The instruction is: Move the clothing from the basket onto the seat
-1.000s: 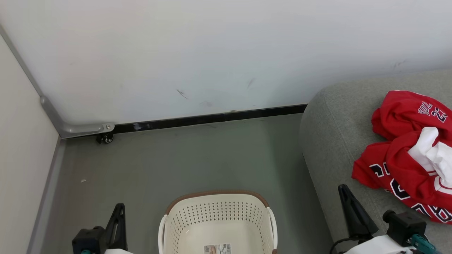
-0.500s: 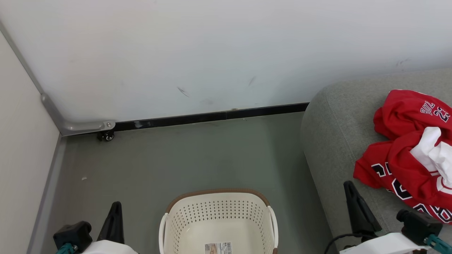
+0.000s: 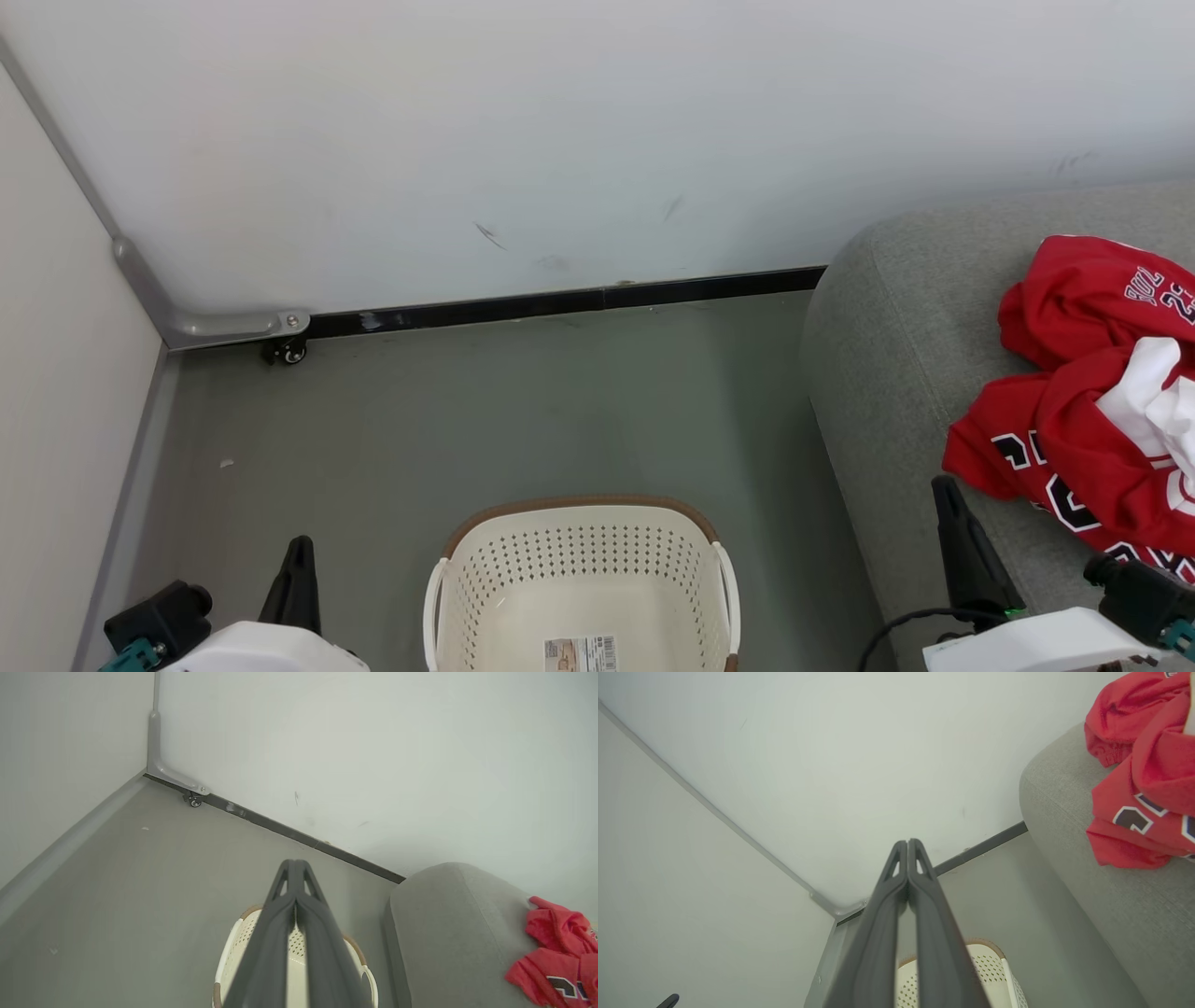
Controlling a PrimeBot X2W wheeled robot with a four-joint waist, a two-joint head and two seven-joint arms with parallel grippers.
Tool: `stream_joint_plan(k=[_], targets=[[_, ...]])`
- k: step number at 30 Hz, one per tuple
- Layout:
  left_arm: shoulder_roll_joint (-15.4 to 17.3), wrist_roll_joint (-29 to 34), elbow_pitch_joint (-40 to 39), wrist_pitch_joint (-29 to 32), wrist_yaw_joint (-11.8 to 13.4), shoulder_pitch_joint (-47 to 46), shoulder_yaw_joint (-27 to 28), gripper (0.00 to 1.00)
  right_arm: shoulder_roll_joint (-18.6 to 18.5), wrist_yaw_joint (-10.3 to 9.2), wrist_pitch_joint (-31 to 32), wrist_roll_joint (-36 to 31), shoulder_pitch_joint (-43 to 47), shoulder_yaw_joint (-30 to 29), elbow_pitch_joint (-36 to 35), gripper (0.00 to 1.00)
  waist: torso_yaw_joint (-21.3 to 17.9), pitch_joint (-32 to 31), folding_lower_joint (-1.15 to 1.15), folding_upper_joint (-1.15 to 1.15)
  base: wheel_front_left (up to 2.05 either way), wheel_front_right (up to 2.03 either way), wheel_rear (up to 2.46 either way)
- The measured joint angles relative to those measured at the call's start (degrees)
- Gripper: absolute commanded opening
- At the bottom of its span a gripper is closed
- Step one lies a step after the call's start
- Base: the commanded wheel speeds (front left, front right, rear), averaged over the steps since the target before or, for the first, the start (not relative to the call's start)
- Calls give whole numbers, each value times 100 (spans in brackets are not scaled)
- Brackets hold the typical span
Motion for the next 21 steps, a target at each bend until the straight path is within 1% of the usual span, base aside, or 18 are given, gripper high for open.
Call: stream_joint_plan(k=[6,11,16,21], targets=[[-100,-428,-4,142,-164,0,148,0,-46,0,58,516,-8,-48,14,0,17,-16,29,0,0,0,0],[-177,-847,-3,246,-333,0,305,0,-82,0,148,1039,-32,-97,45,0,35,-25,41,0,0,0,0],[-264,-1196,5,347,-474,-1,430,0,-107,0,190,1462,-125,-124,91,0,49,-21,39,0,0,0,0],[-318,-1543,35,419,-625,-2,568,0,-123,0,249,1886,-127,-141,154,0,64,-3,19,0,0,0,0]])
